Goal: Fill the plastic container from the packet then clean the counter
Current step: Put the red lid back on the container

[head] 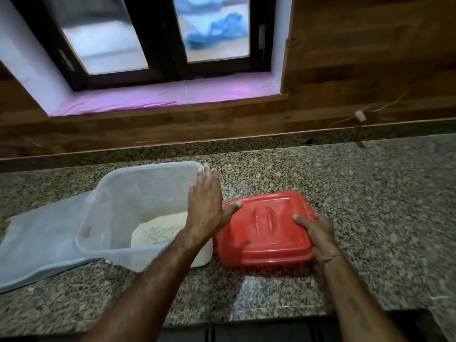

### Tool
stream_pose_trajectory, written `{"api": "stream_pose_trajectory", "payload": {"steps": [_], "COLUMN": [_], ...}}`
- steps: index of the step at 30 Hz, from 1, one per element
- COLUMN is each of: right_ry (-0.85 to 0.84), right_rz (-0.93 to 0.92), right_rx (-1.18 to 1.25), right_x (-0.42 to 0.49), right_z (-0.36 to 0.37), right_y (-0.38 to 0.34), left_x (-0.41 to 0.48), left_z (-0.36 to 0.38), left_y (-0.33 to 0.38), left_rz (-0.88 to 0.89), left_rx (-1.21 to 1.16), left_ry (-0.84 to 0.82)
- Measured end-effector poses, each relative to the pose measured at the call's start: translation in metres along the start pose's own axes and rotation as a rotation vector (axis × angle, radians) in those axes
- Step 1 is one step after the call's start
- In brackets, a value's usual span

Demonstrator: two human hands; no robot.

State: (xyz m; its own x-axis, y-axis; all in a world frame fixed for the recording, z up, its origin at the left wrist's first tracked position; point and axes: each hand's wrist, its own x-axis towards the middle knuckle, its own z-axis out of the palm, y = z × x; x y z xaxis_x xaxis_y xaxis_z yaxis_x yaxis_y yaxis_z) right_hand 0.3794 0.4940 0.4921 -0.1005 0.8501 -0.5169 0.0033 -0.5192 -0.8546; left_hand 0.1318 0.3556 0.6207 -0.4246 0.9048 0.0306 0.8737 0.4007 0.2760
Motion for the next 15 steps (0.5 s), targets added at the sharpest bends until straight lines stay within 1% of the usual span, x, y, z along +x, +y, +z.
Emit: {"api": "stream_pose_trajectory", "payload": {"steps": [3, 5, 8, 10, 12, 14, 15], "right_ry": [-0.003, -0.001, 0.013, -0.021, -0.098, -0.192, -0.243], "right_rz": [-0.048, -0.086, -0.132, -0.159, -0.212, -0.25, -0.256], "right_rx": [0.127, 0.21, 0.299, 0.33, 0.31, 0.277, 0.252], "right_x": [-0.005, -0.01, -0.031, -0.05, -0.072, -0.096, -0.107], "right_z": [-0.022, -0.035, -0.042, -0.035, -0.015, 0.019, 0.04], "right_y": [-0.028, -0.049, -0.084, -0.103, -0.12, -0.131, -0.133], "left_x": [0.001, 0.001, -0.002, -0.005, -0.004, -0.004, -0.005], "left_z": [0.001, -0.001, -0.018, -0.038, -0.061, -0.082, -0.093], "left_y": [-0.003, -0.004, -0.002, -0.003, -0.008, -0.021, -0.034], "left_rz": [0.002, 0.004, -0.023, -0.061, -0.082, -0.075, -0.087], "left_rx": [-0.017, -0.079, -0.352, -0.557, -0.759, -0.863, -0.901], "left_ry": [-0.022, -0.023, -0.016, 0.012, 0.051, 0.082, 0.122]}}
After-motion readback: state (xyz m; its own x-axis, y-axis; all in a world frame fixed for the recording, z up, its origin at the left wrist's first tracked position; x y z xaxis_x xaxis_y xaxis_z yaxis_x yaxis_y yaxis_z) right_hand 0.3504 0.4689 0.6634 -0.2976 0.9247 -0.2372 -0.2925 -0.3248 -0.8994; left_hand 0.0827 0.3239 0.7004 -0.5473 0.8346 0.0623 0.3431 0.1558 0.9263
